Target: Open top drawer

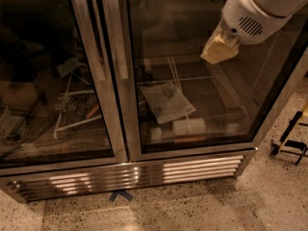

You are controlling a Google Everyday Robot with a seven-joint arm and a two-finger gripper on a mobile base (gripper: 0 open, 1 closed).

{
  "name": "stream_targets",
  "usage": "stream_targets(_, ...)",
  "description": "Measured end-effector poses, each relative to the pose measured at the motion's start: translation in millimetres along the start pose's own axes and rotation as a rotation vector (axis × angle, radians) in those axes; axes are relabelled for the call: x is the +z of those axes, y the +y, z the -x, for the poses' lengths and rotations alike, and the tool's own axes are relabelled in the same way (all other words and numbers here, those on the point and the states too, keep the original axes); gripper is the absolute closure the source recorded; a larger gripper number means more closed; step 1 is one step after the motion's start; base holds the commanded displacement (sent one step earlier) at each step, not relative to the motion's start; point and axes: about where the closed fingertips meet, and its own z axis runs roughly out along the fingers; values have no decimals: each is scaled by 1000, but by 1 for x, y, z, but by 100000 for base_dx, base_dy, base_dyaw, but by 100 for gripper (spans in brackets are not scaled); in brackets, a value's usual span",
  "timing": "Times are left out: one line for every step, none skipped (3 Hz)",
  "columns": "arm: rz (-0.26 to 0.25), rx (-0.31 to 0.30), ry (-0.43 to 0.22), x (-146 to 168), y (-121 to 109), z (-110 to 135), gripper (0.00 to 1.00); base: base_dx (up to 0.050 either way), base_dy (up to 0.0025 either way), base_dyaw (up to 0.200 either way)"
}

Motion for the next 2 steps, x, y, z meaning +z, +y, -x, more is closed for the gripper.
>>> stream_targets(-2,-17,-58,11,-8,42,100,0,0,0)
stream_targets(-2,-17,-58,11,-8,42,100,0,0,0)
